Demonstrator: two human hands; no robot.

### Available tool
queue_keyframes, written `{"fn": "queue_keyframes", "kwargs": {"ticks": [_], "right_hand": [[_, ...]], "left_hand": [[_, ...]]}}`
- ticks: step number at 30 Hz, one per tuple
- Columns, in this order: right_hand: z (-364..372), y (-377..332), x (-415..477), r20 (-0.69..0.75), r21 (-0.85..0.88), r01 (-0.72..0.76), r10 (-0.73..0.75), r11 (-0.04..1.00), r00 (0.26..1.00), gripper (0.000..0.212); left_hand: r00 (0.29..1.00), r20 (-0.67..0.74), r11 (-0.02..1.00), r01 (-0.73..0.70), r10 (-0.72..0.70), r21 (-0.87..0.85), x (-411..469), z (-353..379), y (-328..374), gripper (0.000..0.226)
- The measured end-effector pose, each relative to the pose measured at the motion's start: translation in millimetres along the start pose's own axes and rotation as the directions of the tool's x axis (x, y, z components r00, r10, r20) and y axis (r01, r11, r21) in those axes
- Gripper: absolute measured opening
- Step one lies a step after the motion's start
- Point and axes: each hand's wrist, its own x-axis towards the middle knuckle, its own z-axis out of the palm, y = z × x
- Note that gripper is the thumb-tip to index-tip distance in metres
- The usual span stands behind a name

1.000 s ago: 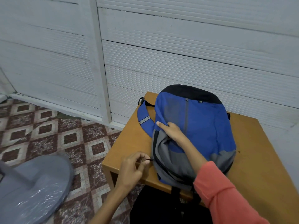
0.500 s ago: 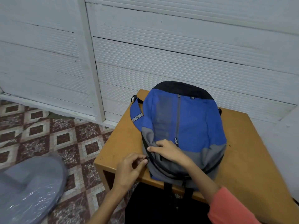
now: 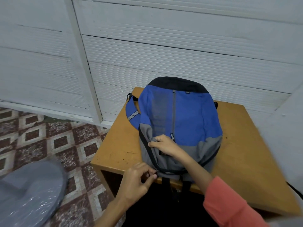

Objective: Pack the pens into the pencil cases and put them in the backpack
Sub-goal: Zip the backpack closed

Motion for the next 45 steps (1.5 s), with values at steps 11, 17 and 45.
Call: {"fn": "queue_keyframes", "kwargs": {"ticks": [11, 17, 45], "right_hand": [[-28.5, -2.3, -41.4, 0.157, -0.034, 0.041, -0.035, 0.999, 0.987, 0.055], [-24.1, 22.0, -56.2, 0.119, -0.163, 0.098, -0.079, 0.982, 0.990, 0.051], [-3.7, 24.3, -51.4, -0.081, -0.177, 0.042, -0.057, 0.983, 0.995, 0.034]], "left_hand": [[0.992, -0.058, 0.990, 0.107, -0.113, -0.089, -5.2, 5.8, 3.8, 0.007], [0.984, -0.109, 0.990, 0.136, -0.140, -0.046, -5.3, 15.6, 10.2, 0.013], [1.000, 0.026, 0.985, -0.021, 0.016, 0.173, -11.5, 49.3, 46.6, 0.011]]}}
